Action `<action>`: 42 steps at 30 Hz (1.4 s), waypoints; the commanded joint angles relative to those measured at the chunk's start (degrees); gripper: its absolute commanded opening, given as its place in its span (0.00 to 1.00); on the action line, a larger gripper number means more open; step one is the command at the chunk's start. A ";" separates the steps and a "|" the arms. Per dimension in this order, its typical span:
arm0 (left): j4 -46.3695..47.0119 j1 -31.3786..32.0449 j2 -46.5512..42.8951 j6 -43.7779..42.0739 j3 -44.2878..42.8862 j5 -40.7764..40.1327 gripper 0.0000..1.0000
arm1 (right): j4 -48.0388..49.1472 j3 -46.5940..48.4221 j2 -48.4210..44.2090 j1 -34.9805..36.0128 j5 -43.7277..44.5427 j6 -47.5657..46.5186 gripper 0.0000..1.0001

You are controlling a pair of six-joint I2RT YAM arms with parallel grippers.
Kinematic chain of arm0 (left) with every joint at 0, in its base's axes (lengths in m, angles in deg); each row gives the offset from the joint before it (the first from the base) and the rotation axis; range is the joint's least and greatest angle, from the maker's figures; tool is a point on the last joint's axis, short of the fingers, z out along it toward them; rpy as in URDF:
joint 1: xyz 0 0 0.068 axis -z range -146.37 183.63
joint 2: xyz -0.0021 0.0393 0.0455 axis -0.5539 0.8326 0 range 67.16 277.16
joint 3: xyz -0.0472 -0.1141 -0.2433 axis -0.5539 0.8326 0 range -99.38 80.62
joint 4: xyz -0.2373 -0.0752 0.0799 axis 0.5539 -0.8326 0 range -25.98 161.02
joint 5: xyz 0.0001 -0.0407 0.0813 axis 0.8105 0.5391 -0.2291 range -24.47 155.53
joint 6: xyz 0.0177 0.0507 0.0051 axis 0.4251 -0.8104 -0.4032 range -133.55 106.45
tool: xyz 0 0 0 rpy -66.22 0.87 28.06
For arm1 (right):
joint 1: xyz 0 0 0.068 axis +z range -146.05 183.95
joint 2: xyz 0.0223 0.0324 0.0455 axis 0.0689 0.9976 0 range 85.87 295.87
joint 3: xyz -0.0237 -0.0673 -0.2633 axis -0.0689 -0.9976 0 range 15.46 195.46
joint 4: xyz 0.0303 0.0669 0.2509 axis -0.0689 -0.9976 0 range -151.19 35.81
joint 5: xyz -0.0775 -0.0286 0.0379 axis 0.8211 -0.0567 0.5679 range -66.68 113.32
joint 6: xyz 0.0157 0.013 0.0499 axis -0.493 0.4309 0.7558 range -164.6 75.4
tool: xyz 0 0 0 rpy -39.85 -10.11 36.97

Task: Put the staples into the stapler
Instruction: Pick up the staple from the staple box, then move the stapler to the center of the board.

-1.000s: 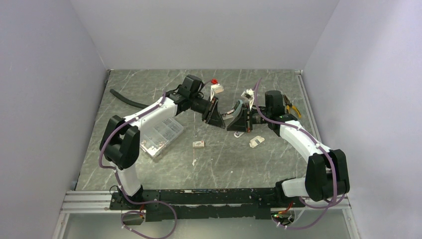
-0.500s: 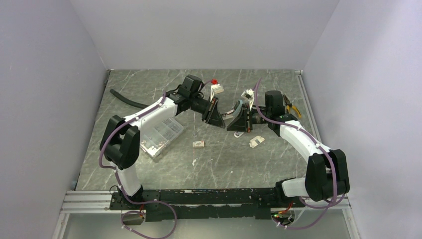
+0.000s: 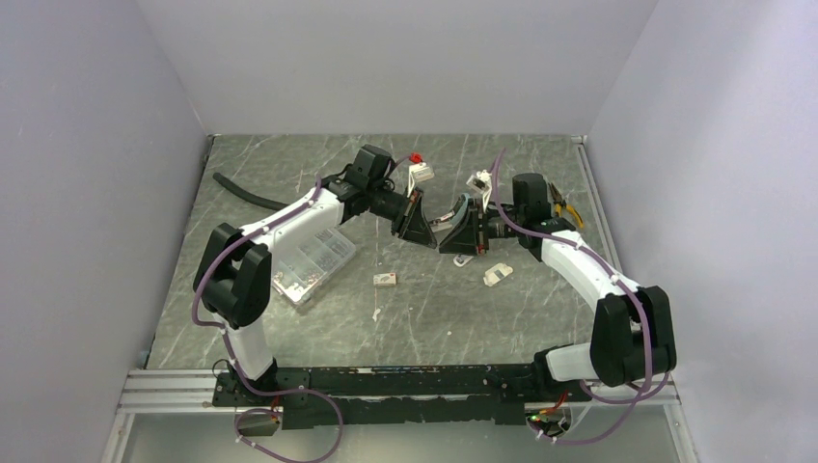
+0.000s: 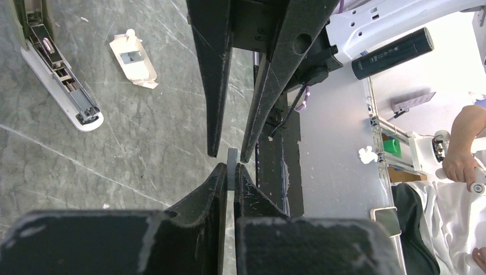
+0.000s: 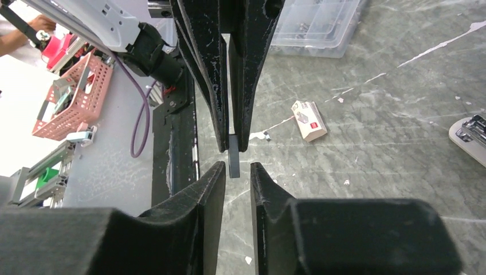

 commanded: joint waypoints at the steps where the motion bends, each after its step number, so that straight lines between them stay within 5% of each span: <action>1: 0.24 0.28 -1.33 -1.81 -0.80 1.90 0.03 | -0.83 3.46 -0.04 -0.15 0.04 -1.83 0.32; 9: 6.72 -0.49 -2.42 5.46 2.73 -2.90 0.03 | -4.35 6.24 -0.71 -4.63 0.63 -3.94 0.50; 26: 24.40 -8.69 10.66 37.50 4.18 -15.86 0.06 | -4.16 2.88 -8.63 -10.41 7.50 -8.61 0.51; 42: 21.75 -10.34 19.26 48.99 -2.17 -21.93 0.04 | -5.90 2.51 -8.44 -11.68 8.10 -10.22 0.50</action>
